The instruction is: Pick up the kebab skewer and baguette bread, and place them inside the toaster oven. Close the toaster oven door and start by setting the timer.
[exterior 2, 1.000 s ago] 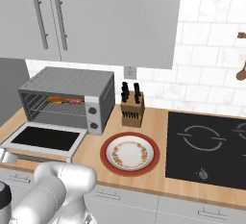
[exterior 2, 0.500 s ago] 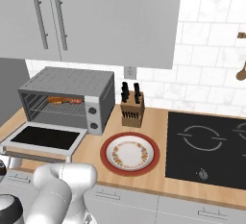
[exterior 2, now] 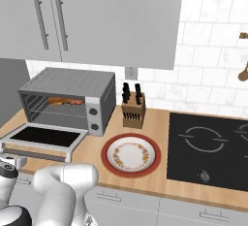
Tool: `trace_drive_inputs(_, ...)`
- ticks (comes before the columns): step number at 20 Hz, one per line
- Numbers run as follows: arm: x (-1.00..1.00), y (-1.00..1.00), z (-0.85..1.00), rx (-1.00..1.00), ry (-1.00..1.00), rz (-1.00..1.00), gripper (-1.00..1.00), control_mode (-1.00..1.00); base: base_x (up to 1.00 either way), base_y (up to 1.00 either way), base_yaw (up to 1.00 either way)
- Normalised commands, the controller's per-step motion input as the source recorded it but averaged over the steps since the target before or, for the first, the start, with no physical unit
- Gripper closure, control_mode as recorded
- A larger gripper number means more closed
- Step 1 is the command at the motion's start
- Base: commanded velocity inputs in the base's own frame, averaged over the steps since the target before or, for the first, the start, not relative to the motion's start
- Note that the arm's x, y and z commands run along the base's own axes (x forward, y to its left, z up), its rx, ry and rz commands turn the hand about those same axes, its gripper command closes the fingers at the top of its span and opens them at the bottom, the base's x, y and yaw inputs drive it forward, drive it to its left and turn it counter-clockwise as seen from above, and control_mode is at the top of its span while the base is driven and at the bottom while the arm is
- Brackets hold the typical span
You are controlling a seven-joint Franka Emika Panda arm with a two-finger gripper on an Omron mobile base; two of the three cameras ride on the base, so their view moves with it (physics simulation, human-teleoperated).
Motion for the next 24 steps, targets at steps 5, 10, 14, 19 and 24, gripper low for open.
trace_drive_inputs(5,0.85,-0.38,0.58,0.13,-0.24,0.05,-1.00,-1.00,0.00,0.00,0.00)
trace_drive_inputs(10,0.81,-0.38,0.79,0.15,-0.14,0.01,-1.00,-1.00,0.00,0.00,0.00)
trace_drive_inputs(14,0.87,-0.37,0.93,0.17,-0.06,0.01,-1.00,-1.00,0.00,0.00,0.00)
trace_drive_inputs(19,0.91,-0.36,0.85,0.19,-0.05,0.03,-1.00,-1.00,0.00,0.00,0.00)
trace_drive_inputs(24,0.80,-0.32,0.54,0.17,-0.01,0.02,-1.00,-1.00,0.00,0.00,0.00)
